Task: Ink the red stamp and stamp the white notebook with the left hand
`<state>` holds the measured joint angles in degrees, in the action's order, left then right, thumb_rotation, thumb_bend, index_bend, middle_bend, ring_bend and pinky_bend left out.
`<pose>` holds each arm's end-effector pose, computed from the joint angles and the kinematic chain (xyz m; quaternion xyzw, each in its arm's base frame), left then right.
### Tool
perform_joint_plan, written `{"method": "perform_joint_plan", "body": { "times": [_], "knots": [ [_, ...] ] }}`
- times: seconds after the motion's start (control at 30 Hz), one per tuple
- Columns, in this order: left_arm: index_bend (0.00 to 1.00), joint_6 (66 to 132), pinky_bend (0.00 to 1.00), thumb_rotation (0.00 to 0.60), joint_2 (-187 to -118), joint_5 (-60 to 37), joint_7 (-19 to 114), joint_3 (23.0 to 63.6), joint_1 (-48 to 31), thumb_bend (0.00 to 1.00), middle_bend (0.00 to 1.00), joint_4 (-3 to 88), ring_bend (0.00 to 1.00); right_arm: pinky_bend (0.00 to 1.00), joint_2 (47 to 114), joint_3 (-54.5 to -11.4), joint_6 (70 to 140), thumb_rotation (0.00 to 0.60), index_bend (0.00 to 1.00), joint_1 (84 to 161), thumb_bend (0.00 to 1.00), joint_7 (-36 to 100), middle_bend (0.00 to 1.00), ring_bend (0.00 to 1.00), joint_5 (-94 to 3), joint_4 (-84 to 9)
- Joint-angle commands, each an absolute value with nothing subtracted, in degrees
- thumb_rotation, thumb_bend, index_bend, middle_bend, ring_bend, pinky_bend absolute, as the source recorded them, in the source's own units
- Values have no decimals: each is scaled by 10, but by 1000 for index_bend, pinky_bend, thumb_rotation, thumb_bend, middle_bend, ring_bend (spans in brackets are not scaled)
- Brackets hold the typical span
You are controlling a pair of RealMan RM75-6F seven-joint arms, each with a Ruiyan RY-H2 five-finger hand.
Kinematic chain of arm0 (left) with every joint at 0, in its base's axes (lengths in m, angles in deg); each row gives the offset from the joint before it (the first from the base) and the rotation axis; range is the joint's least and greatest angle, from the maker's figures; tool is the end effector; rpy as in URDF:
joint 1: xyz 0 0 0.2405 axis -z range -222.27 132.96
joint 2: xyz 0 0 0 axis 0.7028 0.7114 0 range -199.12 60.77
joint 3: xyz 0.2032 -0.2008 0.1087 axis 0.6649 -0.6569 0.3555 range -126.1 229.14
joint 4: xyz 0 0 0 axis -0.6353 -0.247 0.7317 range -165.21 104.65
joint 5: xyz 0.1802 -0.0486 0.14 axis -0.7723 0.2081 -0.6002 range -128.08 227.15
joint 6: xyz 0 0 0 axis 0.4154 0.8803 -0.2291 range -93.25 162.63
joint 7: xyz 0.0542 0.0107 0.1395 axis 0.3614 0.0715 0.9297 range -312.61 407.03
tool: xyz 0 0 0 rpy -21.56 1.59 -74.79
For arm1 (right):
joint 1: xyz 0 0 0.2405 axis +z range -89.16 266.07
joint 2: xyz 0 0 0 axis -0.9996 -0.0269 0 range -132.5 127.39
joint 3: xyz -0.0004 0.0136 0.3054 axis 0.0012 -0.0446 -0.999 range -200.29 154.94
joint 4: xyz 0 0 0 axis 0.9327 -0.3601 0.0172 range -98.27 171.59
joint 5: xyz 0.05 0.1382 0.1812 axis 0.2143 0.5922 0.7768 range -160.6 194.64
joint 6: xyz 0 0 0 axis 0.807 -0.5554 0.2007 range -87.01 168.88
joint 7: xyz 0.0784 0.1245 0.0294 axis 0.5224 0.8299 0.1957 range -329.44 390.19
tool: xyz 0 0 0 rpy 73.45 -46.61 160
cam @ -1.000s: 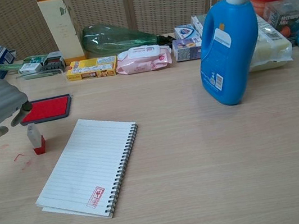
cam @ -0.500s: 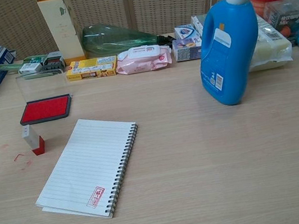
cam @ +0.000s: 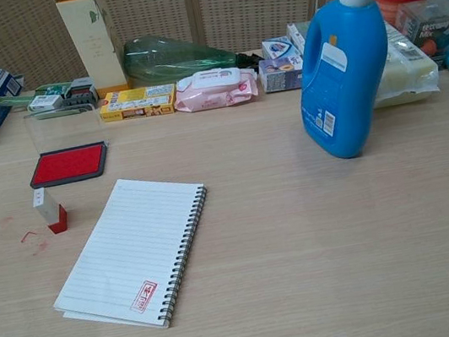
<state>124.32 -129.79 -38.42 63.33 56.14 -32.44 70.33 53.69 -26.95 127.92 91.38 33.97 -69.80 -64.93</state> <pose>-0.3168 0.2024 0.1605 -0.6691 -0.2909 -0.3561 0.5838 -0.3373 -0.1844 0.2000 0.5678 -0.4007 0.4271 0.5785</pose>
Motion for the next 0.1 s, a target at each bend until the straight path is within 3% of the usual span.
{"method": "perform_joint_plan", "body": {
  "times": [0.03,0.1],
  "knots": [
    [194,1268,249,599,-1303,-368,561,577,-370,0,23,686,98,0,539,-270,1286,519,28,911,0,334,0,0,-701,-649],
    [188,1268,242,599,-1306,-364,534,577,-380,0,20,676,96,0,539,-271,1288,520,29,910,0,332,0,0,-701,-650]
  ]
}}
